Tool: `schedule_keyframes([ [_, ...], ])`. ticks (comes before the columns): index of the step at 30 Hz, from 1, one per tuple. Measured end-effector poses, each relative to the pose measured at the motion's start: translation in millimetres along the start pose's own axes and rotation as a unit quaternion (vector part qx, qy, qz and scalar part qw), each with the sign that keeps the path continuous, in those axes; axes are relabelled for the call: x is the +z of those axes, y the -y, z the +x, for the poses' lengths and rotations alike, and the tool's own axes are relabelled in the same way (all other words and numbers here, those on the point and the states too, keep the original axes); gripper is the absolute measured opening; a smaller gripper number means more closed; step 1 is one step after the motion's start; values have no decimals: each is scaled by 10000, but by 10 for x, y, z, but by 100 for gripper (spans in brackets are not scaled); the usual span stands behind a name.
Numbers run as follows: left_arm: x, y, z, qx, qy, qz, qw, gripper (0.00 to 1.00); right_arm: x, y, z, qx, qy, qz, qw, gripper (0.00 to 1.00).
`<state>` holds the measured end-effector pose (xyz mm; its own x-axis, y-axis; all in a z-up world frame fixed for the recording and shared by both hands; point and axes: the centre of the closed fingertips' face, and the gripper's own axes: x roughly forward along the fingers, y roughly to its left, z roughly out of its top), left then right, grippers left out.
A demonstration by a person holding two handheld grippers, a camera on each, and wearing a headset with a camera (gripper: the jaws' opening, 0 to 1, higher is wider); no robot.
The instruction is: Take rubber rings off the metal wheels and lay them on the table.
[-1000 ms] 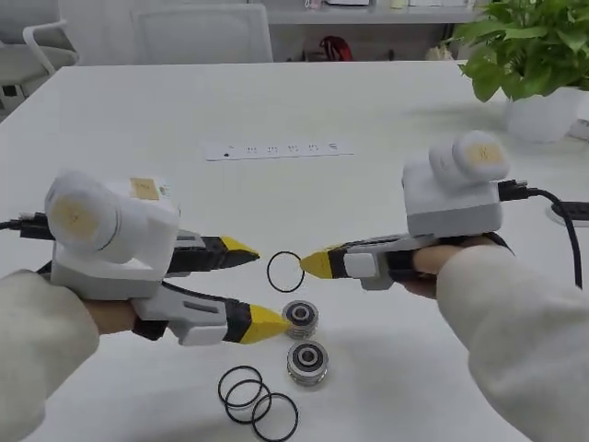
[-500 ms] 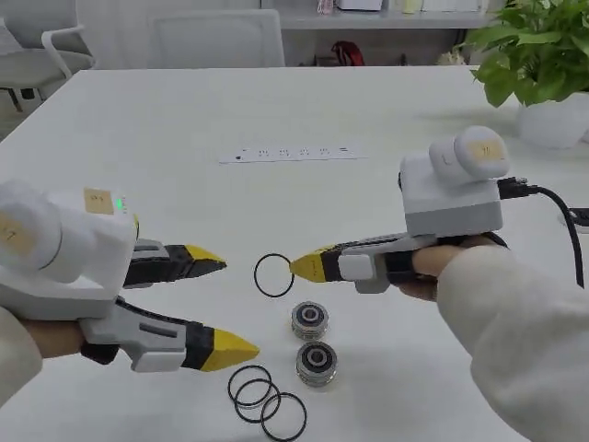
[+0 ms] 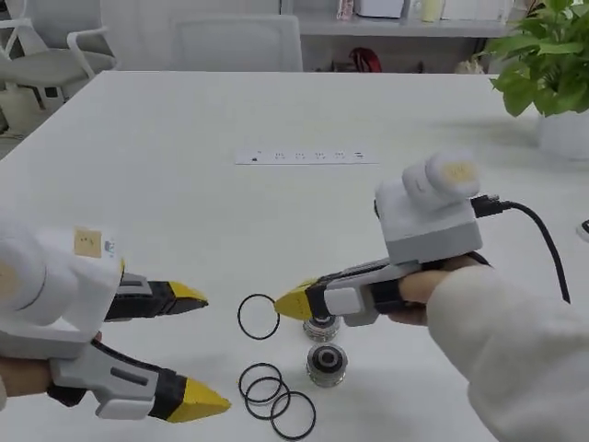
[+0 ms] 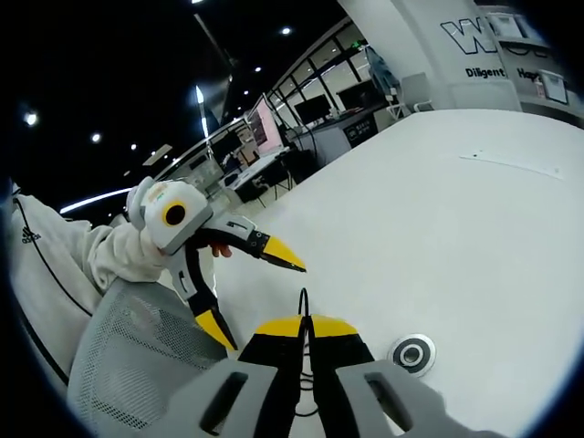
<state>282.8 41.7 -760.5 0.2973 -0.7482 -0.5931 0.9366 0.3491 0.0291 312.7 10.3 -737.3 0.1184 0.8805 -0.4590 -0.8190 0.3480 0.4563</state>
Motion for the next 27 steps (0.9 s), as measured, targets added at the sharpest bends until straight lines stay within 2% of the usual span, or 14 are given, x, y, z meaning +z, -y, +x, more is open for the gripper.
schedule_keyframes([
  [5,-71,36,37,-87,-51,-75,9999,69,-121,-62,66,110,-266,-48,9996,0],
  [10,-135,82,55,-167,-133,-98,9997,69,-239,-49,122,159,-498,-79,9986,0],
  [21,-144,108,63,-213,-100,-165,9996,69,-481,-62,217,214,-988,-130,9948,0],
  [27,-161,115,69,-226,-120,-203,9995,68,-617,-23,247,122,-1229,-180,9922,0],
])
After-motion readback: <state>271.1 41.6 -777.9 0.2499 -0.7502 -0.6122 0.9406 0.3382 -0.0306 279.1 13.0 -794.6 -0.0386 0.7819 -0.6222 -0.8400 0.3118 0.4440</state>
